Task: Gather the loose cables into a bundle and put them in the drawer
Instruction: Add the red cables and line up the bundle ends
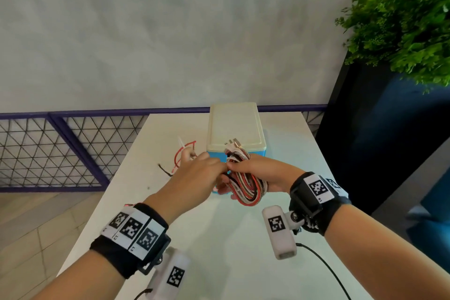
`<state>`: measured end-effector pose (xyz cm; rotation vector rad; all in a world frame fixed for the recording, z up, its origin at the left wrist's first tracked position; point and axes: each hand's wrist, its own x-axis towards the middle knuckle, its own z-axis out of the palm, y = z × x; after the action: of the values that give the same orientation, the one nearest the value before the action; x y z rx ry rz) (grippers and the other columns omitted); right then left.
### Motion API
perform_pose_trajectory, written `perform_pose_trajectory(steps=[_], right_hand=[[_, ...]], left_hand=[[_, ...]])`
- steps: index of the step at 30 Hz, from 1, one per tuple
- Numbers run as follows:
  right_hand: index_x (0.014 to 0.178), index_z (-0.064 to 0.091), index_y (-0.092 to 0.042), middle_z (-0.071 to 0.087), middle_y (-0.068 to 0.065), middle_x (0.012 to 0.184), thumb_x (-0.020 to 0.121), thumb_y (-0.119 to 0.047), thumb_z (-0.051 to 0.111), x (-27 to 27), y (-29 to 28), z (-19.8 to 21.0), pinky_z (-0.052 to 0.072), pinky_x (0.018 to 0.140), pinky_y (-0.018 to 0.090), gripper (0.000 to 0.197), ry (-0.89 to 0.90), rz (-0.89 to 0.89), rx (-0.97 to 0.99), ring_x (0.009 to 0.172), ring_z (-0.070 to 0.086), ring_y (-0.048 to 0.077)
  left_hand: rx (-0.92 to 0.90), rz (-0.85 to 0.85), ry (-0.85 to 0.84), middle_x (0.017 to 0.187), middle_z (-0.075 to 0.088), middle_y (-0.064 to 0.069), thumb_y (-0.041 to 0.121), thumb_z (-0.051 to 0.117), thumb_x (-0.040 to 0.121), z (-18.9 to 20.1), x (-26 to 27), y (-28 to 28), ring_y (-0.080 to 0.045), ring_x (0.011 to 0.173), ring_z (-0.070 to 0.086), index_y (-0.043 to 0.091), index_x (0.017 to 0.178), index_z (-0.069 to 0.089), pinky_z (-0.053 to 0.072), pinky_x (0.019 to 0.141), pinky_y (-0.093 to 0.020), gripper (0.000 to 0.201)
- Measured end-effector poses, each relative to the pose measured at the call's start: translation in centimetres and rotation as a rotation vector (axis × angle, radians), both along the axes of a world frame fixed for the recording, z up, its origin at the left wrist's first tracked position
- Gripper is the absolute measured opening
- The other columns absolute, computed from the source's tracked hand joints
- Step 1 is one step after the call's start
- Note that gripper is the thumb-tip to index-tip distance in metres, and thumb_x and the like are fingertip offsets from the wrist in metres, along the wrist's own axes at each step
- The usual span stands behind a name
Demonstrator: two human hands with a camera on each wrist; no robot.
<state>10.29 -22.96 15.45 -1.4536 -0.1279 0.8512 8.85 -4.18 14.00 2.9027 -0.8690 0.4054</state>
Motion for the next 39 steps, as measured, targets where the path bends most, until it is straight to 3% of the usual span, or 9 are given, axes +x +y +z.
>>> perform_pose_trajectory(steps=[4,9,13,19,23,27,29,32,39], right_hand=[[0.111,0.055,-0.005,0.066,0.017,0.111,0.100,-0.033,0.045,-0.2,0.0,-0.6,0.050,0.096,0.050,0.032,0.183,0.152,0.179,0.110,0.064,0.033],[0.103,0.057,-0.011,0.066,0.005,0.084,0.096,-0.020,0.050,-1.0,-0.2,-1.9,0.056,0.068,0.030,0.013,0.301,0.167,0.235,0.070,0.066,0.013],[0.103,0.053,-0.009,0.049,0.000,0.068,0.094,-0.019,0.059,-1.7,0.3,-3.1,0.045,0.059,0.028,0.015,0.118,0.047,0.094,0.056,0.047,0.009],[0.125,0.055,-0.009,0.047,0.001,0.064,0.095,-0.008,0.057,-0.8,-1.5,-2.9,0.046,0.055,0.029,0.031,-0.069,-0.087,-0.046,0.053,0.046,0.012],[0.115,0.058,-0.004,0.051,0.003,0.066,0.094,-0.009,0.059,0.2,-2.7,-2.4,0.048,0.054,0.027,0.021,-0.123,-0.153,-0.074,0.054,0.048,0.013],[0.102,0.059,-0.005,0.053,0.003,0.065,0.094,-0.011,0.059,0.8,-2.8,-2.8,0.050,0.058,0.029,0.010,-0.186,-0.259,-0.087,0.055,0.051,0.014],[0.095,0.057,-0.007,0.053,0.004,0.067,0.095,-0.011,0.058,0.9,-2.2,-3.2,0.050,0.057,0.029,0.005,-0.196,-0.336,-0.074,0.057,0.051,0.016],[0.089,0.057,-0.008,0.055,0.008,0.070,0.096,-0.016,0.057,1.0,-1.4,-4.0,0.050,0.058,0.033,0.011,-0.209,-0.422,-0.070,0.058,0.053,0.018],[0.082,0.059,-0.011,0.061,0.003,0.070,0.094,-0.041,0.056,0.3,-0.4,-4.9,0.052,0.066,0.031,0.033,-0.277,-0.375,-0.121,0.063,0.059,0.015]], left_hand=[[-0.095,-0.088,0.011,0.065,0.037,0.015,0.012,0.044,0.088,0.4,0.1,0.2,-0.014,0.071,0.046,0.031,0.074,0.038,0.024,0.086,-0.034,0.025],[-0.118,-0.171,0.212,0.073,0.059,0.002,0.025,0.041,0.093,-0.4,0.0,0.1,-0.020,0.069,0.054,0.020,0.078,0.049,0.044,0.067,-0.036,0.019],[-0.094,-0.048,0.435,0.085,0.064,0.002,0.042,0.044,0.095,-0.3,0.2,0.6,-0.019,0.075,0.058,0.024,0.099,0.045,0.048,0.065,-0.038,0.018],[-0.164,-0.039,0.880,0.067,0.050,0.006,0.039,0.047,0.097,-0.5,1.4,1.7,-0.008,0.055,0.044,0.026,0.080,0.050,0.036,0.053,-0.020,0.021],[-0.504,-0.015,1.184,0.056,0.042,0.004,0.029,0.043,0.100,-0.9,1.1,2.5,-0.010,0.051,0.046,0.015,0.074,0.044,0.043,0.059,-0.023,0.029],[-0.783,0.029,1.404,0.050,0.039,0.006,0.030,0.035,0.101,-0.7,0.7,3.0,-0.010,0.051,0.049,0.015,0.077,0.046,0.045,0.085,-0.034,0.030],[-0.880,0.060,1.390,0.052,0.035,0.005,0.029,0.033,0.102,-0.8,0.5,2.5,-0.010,0.048,0.046,0.015,0.078,0.046,0.046,0.089,-0.036,0.030],[-0.974,0.112,1.213,0.059,0.029,0.003,0.028,0.030,0.103,-0.7,0.3,1.3,-0.007,0.045,0.037,0.014,0.080,0.043,0.046,0.069,-0.025,0.030],[-0.809,0.126,0.899,0.063,0.037,0.007,0.034,0.032,0.101,-0.9,-1.3,-0.9,-0.010,0.053,0.034,0.016,0.081,0.044,0.037,0.055,-0.025,0.029]])
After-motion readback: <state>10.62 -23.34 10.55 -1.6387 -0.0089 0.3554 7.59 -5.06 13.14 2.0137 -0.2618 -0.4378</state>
